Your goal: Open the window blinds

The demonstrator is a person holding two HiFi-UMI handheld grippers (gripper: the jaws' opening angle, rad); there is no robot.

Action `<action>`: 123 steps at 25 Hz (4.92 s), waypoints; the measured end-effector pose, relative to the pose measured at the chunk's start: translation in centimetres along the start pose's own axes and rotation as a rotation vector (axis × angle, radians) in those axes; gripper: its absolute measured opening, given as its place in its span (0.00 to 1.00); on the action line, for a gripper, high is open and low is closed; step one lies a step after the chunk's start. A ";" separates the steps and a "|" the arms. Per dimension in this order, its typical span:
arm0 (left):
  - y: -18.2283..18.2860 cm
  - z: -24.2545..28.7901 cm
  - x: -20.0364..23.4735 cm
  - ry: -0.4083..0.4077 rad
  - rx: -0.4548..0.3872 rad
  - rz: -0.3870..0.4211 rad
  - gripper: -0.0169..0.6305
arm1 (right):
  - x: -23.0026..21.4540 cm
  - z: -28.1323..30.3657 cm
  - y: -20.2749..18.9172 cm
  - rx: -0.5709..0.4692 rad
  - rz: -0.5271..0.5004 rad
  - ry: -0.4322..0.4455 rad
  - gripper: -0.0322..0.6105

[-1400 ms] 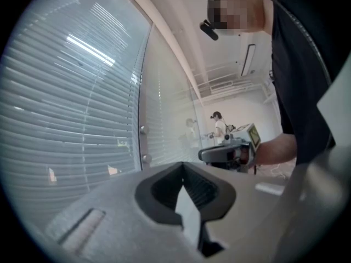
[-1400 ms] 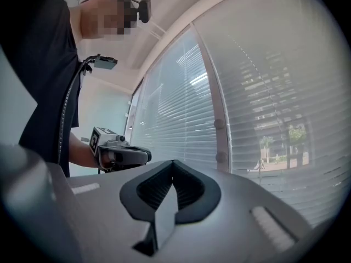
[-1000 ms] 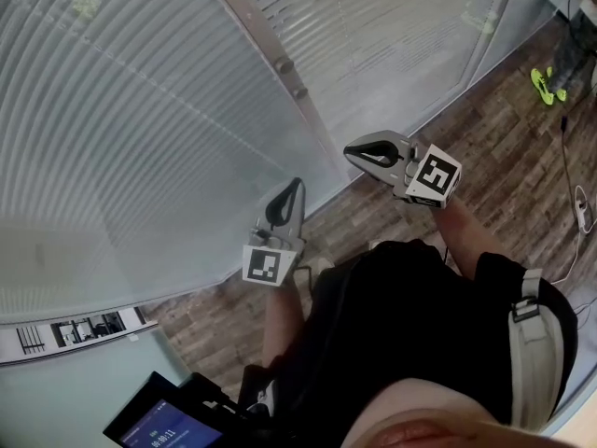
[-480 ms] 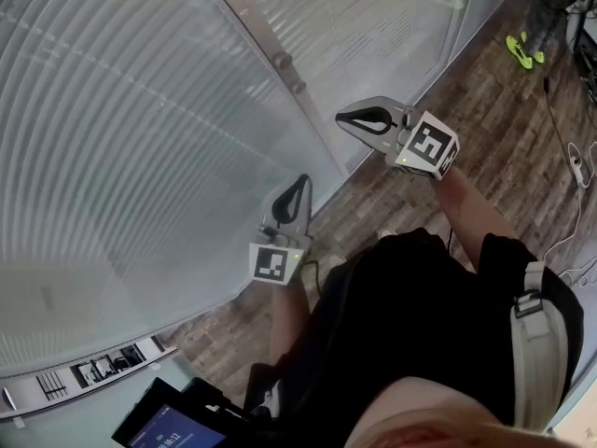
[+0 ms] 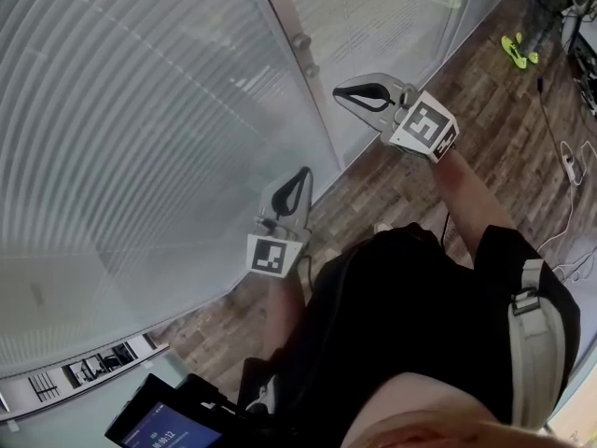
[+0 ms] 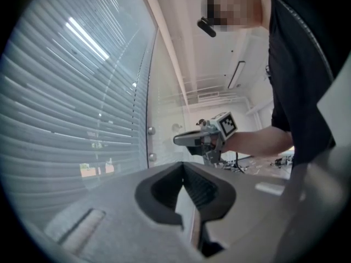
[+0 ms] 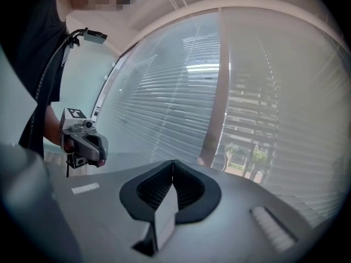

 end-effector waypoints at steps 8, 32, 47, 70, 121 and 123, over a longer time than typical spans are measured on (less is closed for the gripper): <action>-0.1 -1.8 0.3 0.009 -0.017 0.009 0.03 | -0.8 2.3 2.1 0.066 -0.229 -0.065 0.21; -0.5 -4.0 1.4 0.031 -0.001 -0.022 0.03 | -2.0 8.7 4.7 0.182 -0.741 -0.239 0.40; -0.6 -4.8 1.6 0.036 0.003 -0.018 0.03 | -1.9 8.8 4.3 0.202 -0.774 -0.292 0.25; -0.9 -6.7 2.5 0.089 -0.007 -0.021 0.03 | -4.4 7.9 2.1 0.064 0.388 -0.320 0.25; -1.1 -1.7 2.9 -0.046 -0.016 -0.025 0.03 | -2.4 6.4 4.4 0.160 -0.537 -0.335 0.36; -1.1 -1.5 3.1 -0.053 -0.019 -0.023 0.03 | -2.1 6.7 4.5 0.174 -0.685 -0.319 0.36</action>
Point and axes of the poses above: the fingertips, and each gripper's own axes: z forward along the fingers, x to its left, y out of its top, the point moved 9 cm from there along -z, backward along the fingers, and after that the axes turned 14 degrees about -y, right-handed, at the moved point
